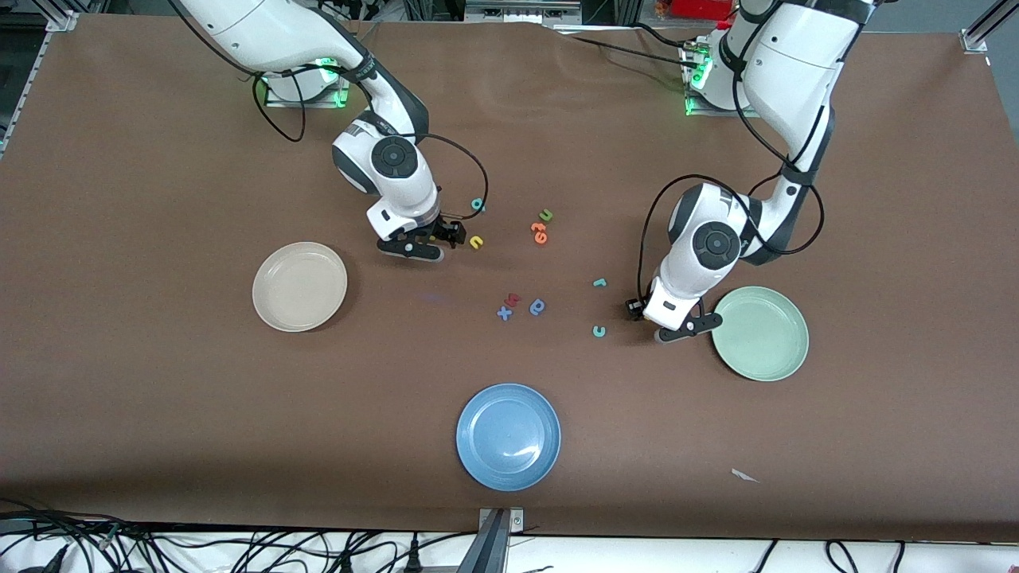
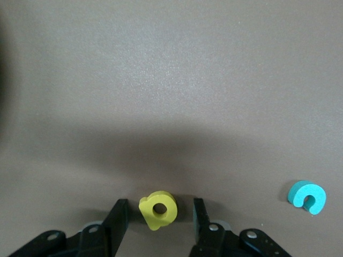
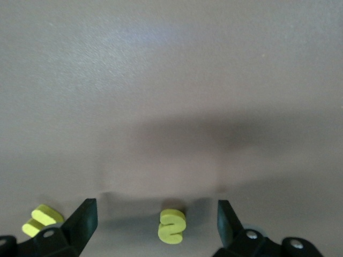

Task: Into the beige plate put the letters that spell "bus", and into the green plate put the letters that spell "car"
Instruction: 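Grasp the yellow d with the left gripper while the right gripper grasps the yellow s, then drop the d on the green plate while the right gripper drops the s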

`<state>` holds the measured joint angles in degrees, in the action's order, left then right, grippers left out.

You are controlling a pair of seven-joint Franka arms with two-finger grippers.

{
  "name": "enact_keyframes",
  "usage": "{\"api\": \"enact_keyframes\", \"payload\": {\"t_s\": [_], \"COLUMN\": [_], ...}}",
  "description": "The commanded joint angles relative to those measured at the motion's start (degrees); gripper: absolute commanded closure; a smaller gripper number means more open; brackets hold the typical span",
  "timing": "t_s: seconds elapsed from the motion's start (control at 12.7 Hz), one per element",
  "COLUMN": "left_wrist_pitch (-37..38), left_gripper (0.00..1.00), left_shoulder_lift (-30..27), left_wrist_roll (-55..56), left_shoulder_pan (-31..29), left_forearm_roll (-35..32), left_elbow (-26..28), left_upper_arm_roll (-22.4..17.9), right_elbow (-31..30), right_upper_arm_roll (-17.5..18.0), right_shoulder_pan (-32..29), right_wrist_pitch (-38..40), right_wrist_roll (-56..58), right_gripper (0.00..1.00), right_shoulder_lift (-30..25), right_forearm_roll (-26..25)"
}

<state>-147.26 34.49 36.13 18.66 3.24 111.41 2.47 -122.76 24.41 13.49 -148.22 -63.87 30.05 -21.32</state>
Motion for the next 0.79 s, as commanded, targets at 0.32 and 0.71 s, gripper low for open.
{"api": "enact_keyframes", "payload": {"t_s": [0.32, 0.71], "left_wrist_pitch": [0.0, 1.0], "left_gripper": [0.61, 0.69], "left_shoulder_lift": [1.1, 1.1], "left_wrist_roll": [0.7, 0.5], "left_shoulder_pan": [0.6, 0.4], "left_forearm_roll": [0.0, -1.3], "left_elbow": [-0.6, -1.0], "left_upper_arm_roll": [-0.4, -0.4], "right_elbow": [-3.9, -4.5], "right_upper_arm_roll": [0.4, 0.4], "right_shoulder_pan": [-0.4, -0.5], "right_wrist_pitch": [-4.6, -4.7], "right_wrist_roll": [-3.5, -3.4], "right_gripper": [0.25, 0.82], "right_shoulder_lift": [-0.9, -1.1], "right_forearm_roll": [-2.1, -2.7]}}
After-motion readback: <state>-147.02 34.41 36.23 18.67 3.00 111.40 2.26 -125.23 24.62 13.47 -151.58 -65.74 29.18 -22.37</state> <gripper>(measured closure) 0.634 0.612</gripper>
